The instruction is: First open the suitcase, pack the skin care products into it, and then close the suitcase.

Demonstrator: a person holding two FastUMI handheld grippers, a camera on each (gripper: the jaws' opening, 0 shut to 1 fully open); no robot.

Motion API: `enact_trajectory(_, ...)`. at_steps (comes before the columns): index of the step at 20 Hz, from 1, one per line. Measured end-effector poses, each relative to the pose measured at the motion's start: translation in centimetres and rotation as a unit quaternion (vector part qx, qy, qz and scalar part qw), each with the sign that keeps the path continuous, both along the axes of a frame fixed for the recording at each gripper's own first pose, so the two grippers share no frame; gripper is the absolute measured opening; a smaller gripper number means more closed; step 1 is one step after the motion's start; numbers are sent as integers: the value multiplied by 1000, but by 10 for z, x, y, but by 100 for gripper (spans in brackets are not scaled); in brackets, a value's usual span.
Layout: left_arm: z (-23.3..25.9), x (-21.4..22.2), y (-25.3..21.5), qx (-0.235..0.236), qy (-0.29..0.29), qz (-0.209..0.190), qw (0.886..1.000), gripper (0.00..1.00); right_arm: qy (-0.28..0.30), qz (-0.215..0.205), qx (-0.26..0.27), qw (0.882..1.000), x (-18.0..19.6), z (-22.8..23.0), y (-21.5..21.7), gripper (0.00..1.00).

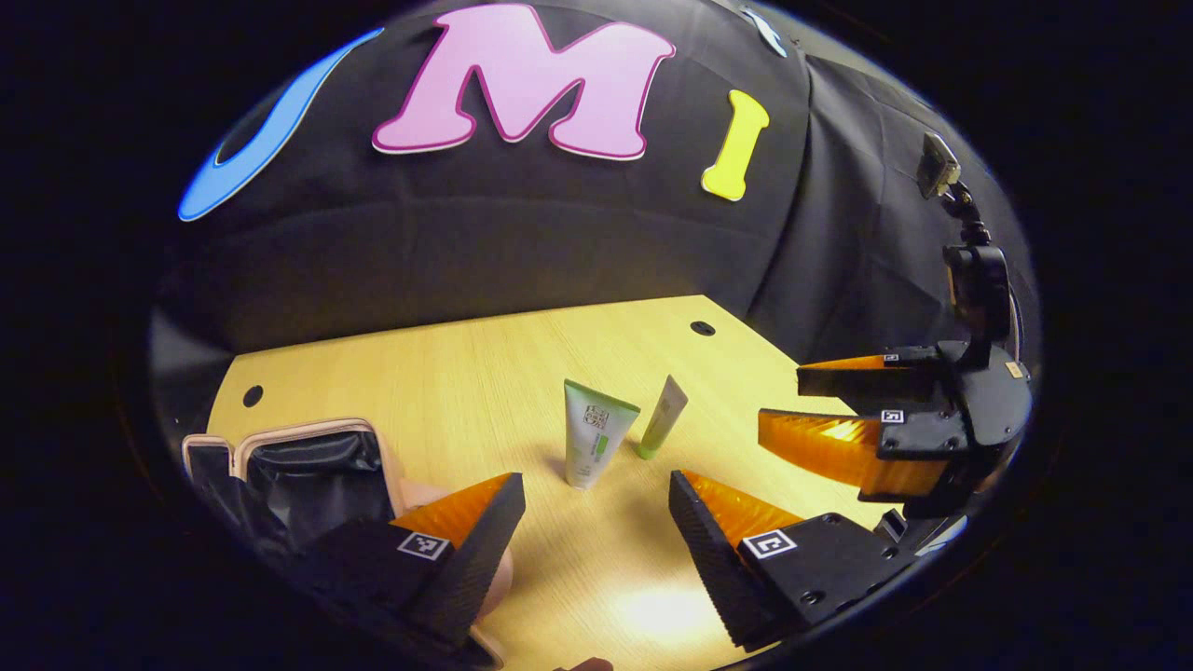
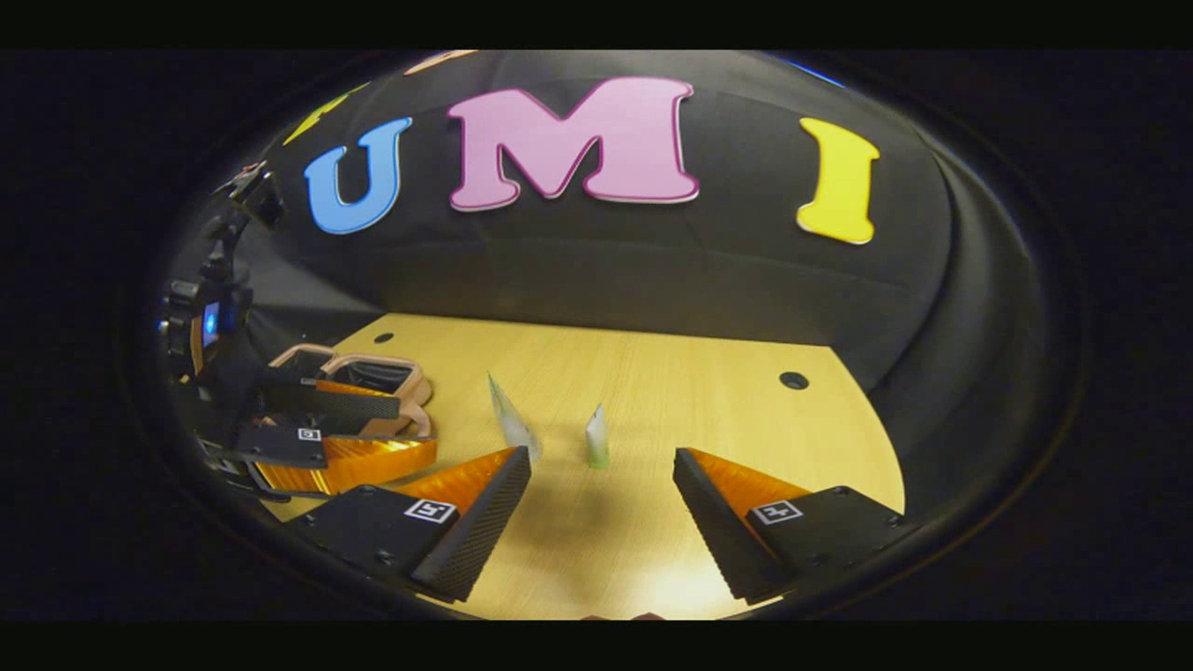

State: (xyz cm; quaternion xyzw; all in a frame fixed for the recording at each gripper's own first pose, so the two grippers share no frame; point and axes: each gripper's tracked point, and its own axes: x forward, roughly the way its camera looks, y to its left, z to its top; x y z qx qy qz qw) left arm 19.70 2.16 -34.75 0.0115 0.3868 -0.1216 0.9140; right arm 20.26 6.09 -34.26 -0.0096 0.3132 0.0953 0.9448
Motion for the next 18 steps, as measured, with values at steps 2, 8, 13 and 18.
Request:
enact_trajectory(2,-25,12,2,19,24,-8,1000,95,26,18,3,999,13,-27,3,98)
enact_trajectory(8,-76,46,6,45,56,-17,997,96,80,24,36,996,45,-95,8,97)
enact_trajectory(13,-95,61,-3,61,72,-39,995,92,99,25,44,994,61,-124,12,97)
enact_trajectory(18,-106,79,-5,58,75,-42,995,96,104,5,53,993,75,-136,3,96)
